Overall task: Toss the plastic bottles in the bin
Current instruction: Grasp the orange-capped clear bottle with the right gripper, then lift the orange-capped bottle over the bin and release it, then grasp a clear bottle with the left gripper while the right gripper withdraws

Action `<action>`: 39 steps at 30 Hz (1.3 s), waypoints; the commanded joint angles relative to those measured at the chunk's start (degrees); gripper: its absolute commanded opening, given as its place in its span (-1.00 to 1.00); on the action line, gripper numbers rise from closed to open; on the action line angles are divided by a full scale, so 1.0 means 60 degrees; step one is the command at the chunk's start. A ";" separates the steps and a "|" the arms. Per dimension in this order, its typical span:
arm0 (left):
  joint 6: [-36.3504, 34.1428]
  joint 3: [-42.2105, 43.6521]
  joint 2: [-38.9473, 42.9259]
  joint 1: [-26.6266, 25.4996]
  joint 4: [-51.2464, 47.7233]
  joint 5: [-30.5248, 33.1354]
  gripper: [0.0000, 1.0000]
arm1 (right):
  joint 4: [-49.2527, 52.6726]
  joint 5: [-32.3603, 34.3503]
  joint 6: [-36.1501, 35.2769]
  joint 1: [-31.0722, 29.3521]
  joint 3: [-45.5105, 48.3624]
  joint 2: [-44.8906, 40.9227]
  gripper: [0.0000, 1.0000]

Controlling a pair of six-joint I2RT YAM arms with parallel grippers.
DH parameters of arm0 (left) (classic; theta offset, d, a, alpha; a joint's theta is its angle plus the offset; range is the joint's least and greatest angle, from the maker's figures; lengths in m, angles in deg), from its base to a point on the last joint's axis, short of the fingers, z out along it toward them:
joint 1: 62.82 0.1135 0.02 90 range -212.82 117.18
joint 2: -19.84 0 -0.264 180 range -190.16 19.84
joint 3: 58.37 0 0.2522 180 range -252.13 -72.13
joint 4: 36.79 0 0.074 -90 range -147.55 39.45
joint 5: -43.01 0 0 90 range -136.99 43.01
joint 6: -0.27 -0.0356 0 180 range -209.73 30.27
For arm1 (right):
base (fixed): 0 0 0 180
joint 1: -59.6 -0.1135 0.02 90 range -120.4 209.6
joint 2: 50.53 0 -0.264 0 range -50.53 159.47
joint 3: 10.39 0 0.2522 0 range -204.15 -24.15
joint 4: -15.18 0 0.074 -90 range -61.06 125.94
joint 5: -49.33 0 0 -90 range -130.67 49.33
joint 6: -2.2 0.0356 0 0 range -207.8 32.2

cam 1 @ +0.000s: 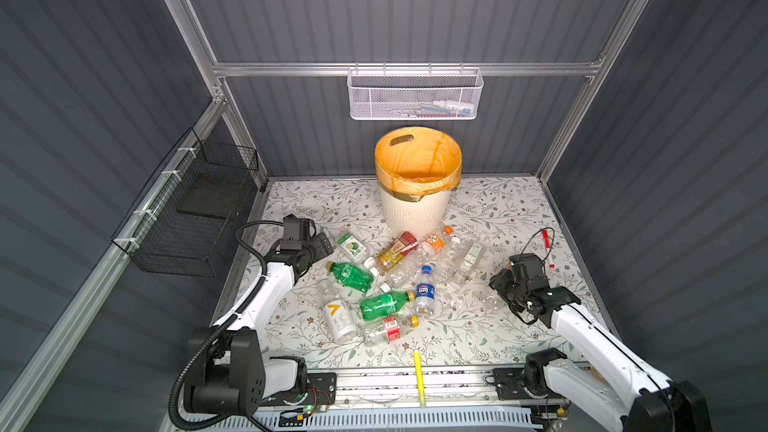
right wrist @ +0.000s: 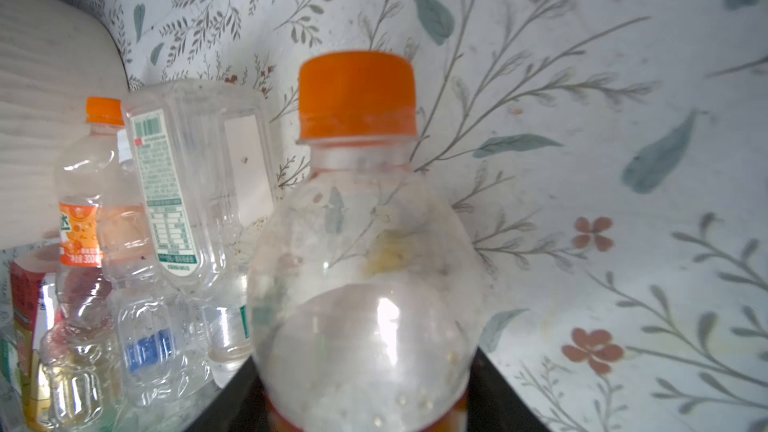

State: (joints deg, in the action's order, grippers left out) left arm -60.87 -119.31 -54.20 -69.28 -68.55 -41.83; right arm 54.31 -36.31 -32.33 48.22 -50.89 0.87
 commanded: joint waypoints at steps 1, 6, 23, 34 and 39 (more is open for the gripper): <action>0.0210 -0.0053 -0.0132 -0.0037 0.0143 -0.0315 0.78 | 0.0793 -0.0254 0.0020 0.0636 0.0365 -0.0603 0.17; 0.0339 -0.0036 -0.0130 -0.0037 0.0127 -0.0415 0.78 | 0.1290 -0.0573 -0.0346 0.0973 0.0259 -0.0744 0.17; 0.0861 0.0594 0.0611 -0.0081 0.0253 -0.0497 0.78 | 0.2623 -0.3455 -0.1488 -0.0004 -1.3290 0.5051 0.28; 0.0620 -0.0333 0.1882 -0.0125 -0.1751 0.0017 0.99 | 0.1676 -0.4308 -0.0591 0.0783 -1.5909 0.6915 0.98; 0.0657 -0.0674 0.2098 -0.0125 -0.2470 0.0085 0.99 | 0.2028 -0.4551 -0.1251 0.1167 -1.5853 0.6422 0.98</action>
State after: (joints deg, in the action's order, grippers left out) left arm -56.30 -121.82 -42.96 -69.65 -77.94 -42.09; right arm 71.47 -61.79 -37.97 55.37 -146.51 41.93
